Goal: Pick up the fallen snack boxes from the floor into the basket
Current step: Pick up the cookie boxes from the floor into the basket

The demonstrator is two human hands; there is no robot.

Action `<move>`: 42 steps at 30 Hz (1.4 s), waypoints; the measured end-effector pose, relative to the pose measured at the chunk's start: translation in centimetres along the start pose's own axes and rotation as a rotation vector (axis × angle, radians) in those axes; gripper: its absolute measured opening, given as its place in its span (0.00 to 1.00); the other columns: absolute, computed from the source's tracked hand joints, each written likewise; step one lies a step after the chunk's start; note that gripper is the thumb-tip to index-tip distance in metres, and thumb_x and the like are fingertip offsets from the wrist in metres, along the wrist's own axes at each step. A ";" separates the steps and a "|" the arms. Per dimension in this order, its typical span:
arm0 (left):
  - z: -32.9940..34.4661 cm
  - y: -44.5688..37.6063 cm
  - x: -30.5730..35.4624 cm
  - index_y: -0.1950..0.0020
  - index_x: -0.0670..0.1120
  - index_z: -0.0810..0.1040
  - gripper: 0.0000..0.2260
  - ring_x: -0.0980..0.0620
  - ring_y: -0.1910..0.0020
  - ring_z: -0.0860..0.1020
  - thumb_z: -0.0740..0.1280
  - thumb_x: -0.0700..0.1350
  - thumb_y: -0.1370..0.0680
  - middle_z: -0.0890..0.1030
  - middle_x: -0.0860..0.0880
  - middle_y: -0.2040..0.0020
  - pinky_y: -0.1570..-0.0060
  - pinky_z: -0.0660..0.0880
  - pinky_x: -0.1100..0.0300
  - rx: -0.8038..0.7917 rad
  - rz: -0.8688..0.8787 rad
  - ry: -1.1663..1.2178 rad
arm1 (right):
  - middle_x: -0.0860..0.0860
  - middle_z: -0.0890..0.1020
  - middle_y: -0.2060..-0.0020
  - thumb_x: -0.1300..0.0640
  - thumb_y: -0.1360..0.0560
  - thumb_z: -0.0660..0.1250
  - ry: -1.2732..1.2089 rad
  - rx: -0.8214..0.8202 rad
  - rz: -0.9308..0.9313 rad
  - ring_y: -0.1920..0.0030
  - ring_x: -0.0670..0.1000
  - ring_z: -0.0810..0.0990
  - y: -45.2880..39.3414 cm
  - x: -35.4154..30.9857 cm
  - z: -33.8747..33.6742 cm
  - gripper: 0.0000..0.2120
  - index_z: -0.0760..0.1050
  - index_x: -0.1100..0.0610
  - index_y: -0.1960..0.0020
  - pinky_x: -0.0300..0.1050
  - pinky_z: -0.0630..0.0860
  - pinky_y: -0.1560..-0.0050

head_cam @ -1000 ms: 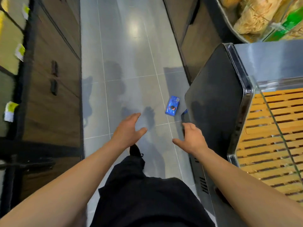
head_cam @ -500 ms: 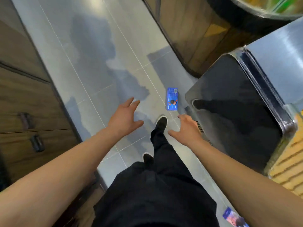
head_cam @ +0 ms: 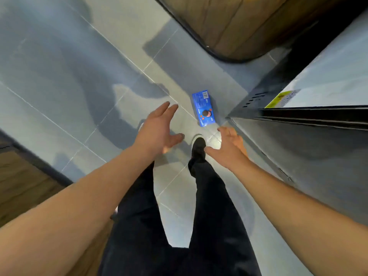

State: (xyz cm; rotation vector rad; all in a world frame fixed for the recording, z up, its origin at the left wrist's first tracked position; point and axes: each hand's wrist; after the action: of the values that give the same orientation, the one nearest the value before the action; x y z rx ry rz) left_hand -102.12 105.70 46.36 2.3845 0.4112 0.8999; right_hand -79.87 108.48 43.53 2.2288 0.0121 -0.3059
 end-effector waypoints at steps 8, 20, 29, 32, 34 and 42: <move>4.6 -15.8 -10.0 0.24 0.52 0.60 0.38 0.45 0.26 0.62 0.73 0.50 0.31 0.60 0.48 0.23 0.31 0.62 0.55 -0.105 0.160 -0.159 | 0.52 0.64 0.28 0.43 0.31 0.72 -0.184 0.048 0.268 0.29 0.57 0.64 -14.9 0.3 10.7 0.40 0.60 0.53 0.24 0.50 0.66 0.31; 26.1 -35.3 -18.2 0.23 0.52 0.56 0.42 0.45 0.26 0.59 0.74 0.51 0.32 0.57 0.48 0.23 0.30 0.61 0.53 -0.256 0.330 -0.249 | 0.52 0.61 0.26 0.37 0.40 0.78 -0.273 0.294 0.403 0.27 0.57 0.61 -37.4 9.6 26.3 0.54 0.55 0.53 0.24 0.49 0.61 0.27; 33.8 -41.2 -21.8 0.23 0.55 0.52 0.48 0.37 0.24 0.51 0.75 0.50 0.37 0.51 0.46 0.21 0.28 0.56 0.42 -0.039 0.530 -0.630 | 0.53 0.63 0.30 0.44 0.36 0.71 0.141 0.453 0.184 0.34 0.60 0.66 -44.1 13.1 31.6 0.39 0.63 0.54 0.30 0.48 0.61 0.35; 35.1 -42.0 -23.5 0.25 0.54 0.59 0.37 0.35 0.26 0.59 0.68 0.50 0.32 0.61 0.44 0.24 0.32 0.60 0.40 0.151 0.614 -0.740 | 0.52 0.65 0.30 0.49 0.35 0.71 0.190 0.423 0.036 0.32 0.58 0.64 -43.4 13.2 32.2 0.38 0.62 0.54 0.28 0.46 0.64 0.33; 35.4 -42.0 -24.4 0.28 0.52 0.66 0.28 0.33 0.30 0.65 0.62 0.50 0.28 0.70 0.44 0.30 0.35 0.65 0.41 0.229 0.668 -0.748 | 0.53 0.67 0.32 0.52 0.36 0.74 0.061 0.426 -0.006 0.31 0.57 0.63 -42.9 12.6 32.1 0.42 0.60 0.55 0.26 0.48 0.70 0.34; 27.3 -35.2 -23.5 0.28 0.49 0.60 0.42 0.36 0.34 0.66 0.68 0.48 0.41 0.70 0.43 0.36 0.36 0.68 0.44 -0.095 0.557 -0.723 | 0.52 0.64 0.29 0.52 0.40 0.79 -0.024 0.243 -0.068 0.27 0.58 0.60 -34.9 7.6 27.8 0.53 0.54 0.55 0.23 0.54 0.67 0.29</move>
State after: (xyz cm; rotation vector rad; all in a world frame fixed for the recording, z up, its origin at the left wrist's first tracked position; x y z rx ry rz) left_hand -103.74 112.52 -3.50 2.5604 -0.5799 0.1956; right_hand -82.51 108.17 -1.67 2.4690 0.0395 -0.3891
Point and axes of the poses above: each hand's wrist, its own y-axis away from the middle knuckle, its own z-axis out of the palm, x = y × z
